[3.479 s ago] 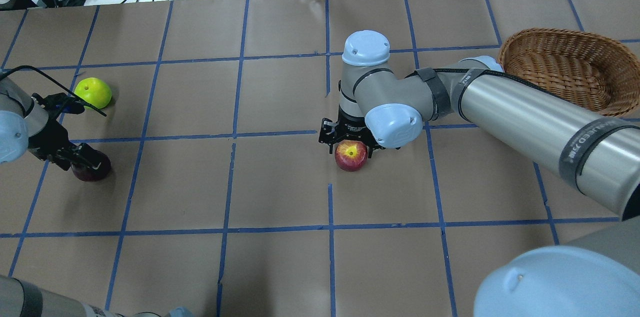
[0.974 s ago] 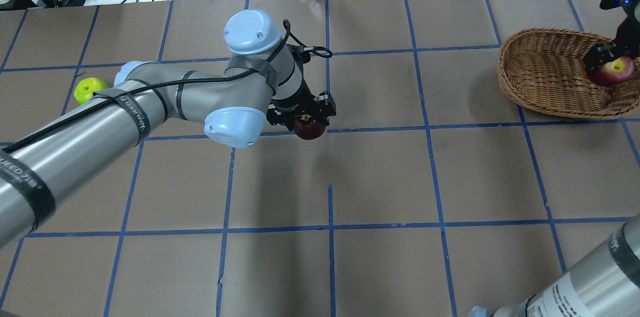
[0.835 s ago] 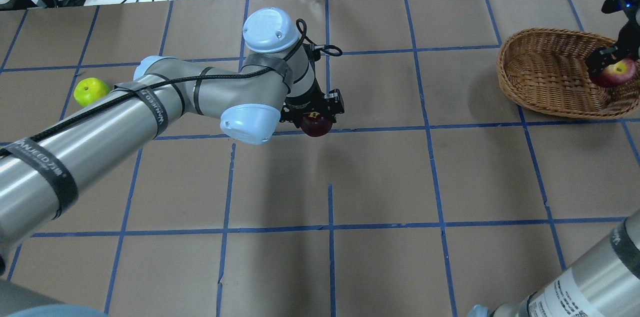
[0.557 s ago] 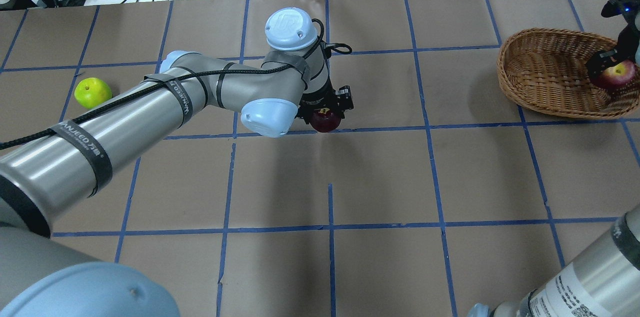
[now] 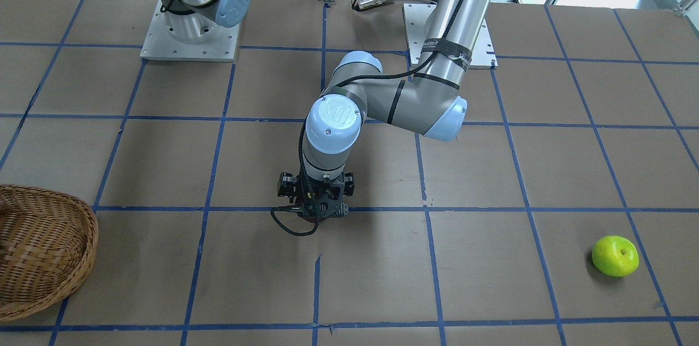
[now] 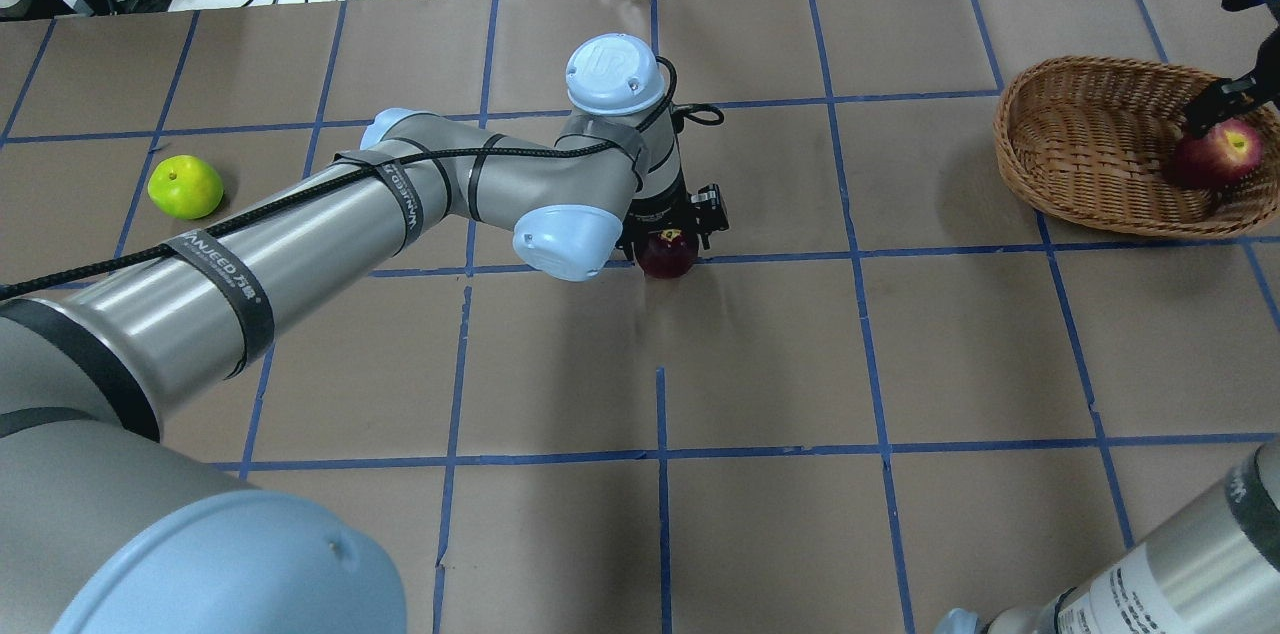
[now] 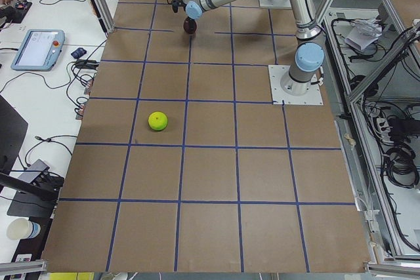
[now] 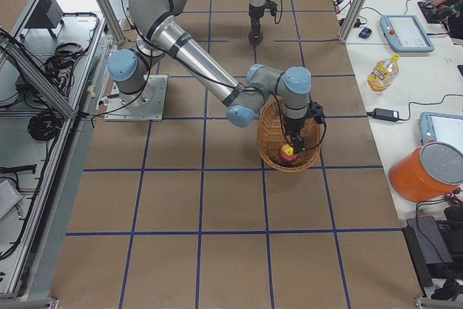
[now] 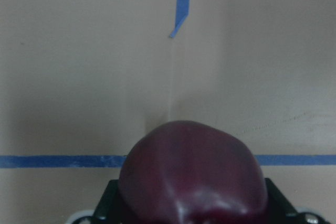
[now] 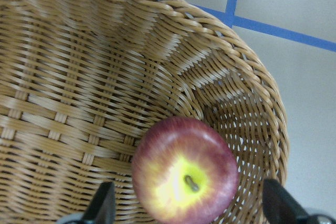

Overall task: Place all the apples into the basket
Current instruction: 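Carry the dark apple to center and release it while the right gripper withdraws, then move the left gripper to the green apple while the right reaches the dark apple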

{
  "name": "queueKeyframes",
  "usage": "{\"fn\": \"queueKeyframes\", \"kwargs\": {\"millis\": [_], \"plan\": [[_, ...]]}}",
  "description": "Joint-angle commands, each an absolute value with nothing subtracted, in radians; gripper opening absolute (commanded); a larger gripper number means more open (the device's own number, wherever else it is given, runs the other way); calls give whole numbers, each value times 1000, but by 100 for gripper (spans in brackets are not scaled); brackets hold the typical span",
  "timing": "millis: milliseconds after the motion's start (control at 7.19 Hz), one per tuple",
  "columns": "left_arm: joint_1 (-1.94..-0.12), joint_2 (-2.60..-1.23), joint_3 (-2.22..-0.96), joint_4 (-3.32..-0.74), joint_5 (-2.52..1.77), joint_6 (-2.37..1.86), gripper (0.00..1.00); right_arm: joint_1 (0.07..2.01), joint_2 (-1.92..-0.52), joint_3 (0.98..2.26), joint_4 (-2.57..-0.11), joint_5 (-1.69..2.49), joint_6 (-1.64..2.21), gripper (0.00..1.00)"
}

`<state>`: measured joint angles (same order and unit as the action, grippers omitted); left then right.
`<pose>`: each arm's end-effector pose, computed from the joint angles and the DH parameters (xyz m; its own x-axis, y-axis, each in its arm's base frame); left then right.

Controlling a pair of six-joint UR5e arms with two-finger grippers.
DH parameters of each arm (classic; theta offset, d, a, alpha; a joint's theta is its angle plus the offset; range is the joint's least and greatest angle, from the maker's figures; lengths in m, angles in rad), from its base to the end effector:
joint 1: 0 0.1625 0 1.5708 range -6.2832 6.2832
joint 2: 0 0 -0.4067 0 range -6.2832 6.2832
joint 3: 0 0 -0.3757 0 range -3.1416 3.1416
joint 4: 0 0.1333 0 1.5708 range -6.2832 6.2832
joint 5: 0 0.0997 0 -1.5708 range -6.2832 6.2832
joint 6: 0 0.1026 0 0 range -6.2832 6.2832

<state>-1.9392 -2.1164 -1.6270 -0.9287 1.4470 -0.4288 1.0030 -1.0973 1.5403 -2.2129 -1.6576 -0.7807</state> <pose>-0.3611 -0.5300 0.1997 -0.9899 -0.0583 0.1290 -0.0569 0.9983 0.0147 -0.2408 -0.6089 0.2829 -0.9611 -0.1907 0.1996 -0.2101 0.9743 -0.0807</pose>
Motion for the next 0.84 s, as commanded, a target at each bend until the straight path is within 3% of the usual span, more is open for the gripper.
{"fn": "queueKeyframes", "kwargs": {"millis": [0, 278, 696], "plan": [[-1921, -2059, -1597, -984, 1439, -394, 100, 1061, -1217, 1542, -2035, -1658, -711, 100], [-1806, -1969, -1536, -1229, 1445, -299, 100, 1180, -1279, 1542, -1892, -1654, -486, 100], [-1433, -1896, -1551, -1359, 1462, 236, 100, 1501, -1310, 1543, -1838, -1619, 0, 100]]}}
